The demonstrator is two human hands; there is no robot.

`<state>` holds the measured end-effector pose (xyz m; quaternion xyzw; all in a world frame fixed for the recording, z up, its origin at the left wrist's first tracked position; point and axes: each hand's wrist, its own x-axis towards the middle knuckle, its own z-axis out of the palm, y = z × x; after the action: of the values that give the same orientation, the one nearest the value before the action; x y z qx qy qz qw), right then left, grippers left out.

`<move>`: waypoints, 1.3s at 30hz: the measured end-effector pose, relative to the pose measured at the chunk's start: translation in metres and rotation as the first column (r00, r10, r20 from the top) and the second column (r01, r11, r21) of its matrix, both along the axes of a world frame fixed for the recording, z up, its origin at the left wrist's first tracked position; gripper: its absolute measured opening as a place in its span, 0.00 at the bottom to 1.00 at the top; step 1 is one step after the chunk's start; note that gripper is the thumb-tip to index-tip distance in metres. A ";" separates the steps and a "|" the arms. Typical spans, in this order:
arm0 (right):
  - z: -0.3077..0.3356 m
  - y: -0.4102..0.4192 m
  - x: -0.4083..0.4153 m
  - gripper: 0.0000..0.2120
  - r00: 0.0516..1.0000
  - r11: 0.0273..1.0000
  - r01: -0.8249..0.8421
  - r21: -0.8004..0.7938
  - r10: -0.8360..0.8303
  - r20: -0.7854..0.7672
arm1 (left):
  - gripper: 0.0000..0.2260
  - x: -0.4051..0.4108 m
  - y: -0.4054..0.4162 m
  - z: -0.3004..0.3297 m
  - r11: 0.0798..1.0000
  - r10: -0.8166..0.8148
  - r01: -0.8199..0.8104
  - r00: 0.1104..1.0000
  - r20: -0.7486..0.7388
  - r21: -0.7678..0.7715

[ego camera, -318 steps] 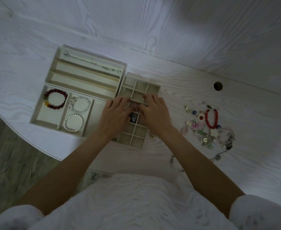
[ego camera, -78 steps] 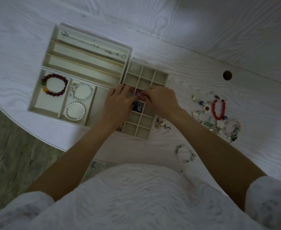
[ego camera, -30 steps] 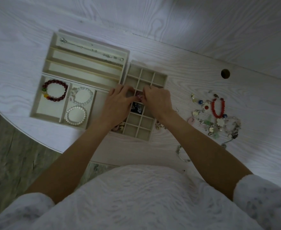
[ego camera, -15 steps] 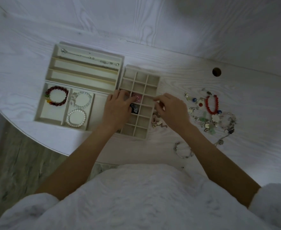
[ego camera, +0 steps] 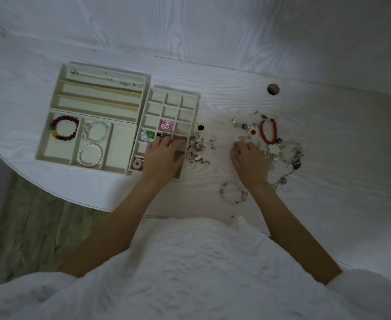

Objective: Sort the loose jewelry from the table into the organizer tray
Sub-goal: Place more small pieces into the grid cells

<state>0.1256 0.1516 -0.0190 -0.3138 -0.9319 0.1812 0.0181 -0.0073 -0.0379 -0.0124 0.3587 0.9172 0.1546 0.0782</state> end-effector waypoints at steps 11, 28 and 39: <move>0.005 0.015 -0.001 0.13 0.980 0.980 -0.191 -0.056 0.187 -0.073 | 0.14 0.016 0.011 0.003 1.000 -0.009 0.011 0.996 -0.086 0.017; 0.039 0.003 -0.001 0.02 0.872 0.867 -0.476 -0.148 0.442 -0.210 | 0.07 0.074 0.041 0.020 0.817 0.082 -0.496 0.604 0.793 0.294; 0.023 -0.099 -0.055 0.08 0.876 0.751 -0.483 -0.450 0.414 -0.248 | 0.10 0.027 -0.063 0.018 0.787 0.317 -0.551 0.745 0.586 0.275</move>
<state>0.0709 0.0524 0.0042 -0.0615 -0.8973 0.4348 -0.0454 0.0194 -0.1012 0.0052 0.0826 0.8633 0.4572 0.1973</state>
